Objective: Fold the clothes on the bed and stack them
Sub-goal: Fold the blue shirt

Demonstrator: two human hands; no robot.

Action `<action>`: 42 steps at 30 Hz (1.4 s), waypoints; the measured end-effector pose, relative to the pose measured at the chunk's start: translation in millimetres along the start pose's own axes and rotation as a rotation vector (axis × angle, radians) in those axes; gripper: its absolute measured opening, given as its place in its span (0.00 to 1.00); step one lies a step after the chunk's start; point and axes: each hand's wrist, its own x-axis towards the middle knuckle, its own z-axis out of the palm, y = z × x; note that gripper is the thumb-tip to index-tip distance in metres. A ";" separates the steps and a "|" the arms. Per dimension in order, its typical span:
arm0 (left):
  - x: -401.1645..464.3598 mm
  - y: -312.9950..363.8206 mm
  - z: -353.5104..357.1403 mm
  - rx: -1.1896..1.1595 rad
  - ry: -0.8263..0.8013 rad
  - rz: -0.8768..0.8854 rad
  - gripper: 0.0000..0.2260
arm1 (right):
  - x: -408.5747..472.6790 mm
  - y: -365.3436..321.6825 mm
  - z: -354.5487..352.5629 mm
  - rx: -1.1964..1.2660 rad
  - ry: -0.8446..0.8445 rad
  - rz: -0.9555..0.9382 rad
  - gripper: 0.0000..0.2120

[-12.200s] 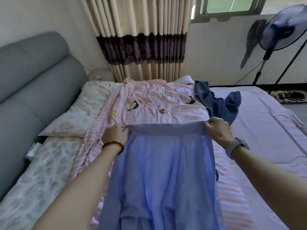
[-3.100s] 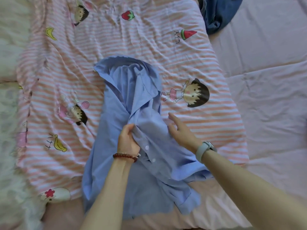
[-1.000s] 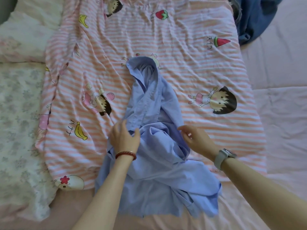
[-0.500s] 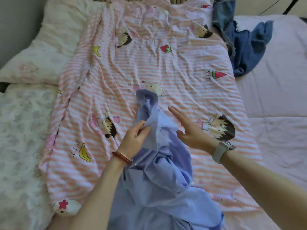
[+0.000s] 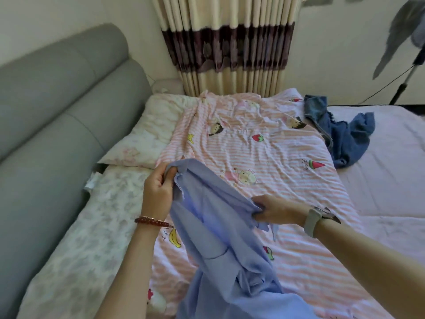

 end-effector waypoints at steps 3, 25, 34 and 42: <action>-20.7 25.5 -5.0 0.014 0.047 0.043 0.16 | -28.8 7.6 0.6 -0.083 0.087 0.085 0.14; -165.1 208.6 -52.3 -0.297 0.429 0.415 0.17 | -402.1 -146.0 -49.5 0.428 0.708 -0.573 0.07; -162.1 225.1 -59.9 -0.310 0.322 0.506 0.18 | -405.3 -162.4 -60.6 0.264 1.001 -0.661 0.10; -75.3 132.3 -23.4 -0.158 0.197 0.259 0.09 | -285.0 -99.8 -71.7 0.180 0.954 -0.322 0.07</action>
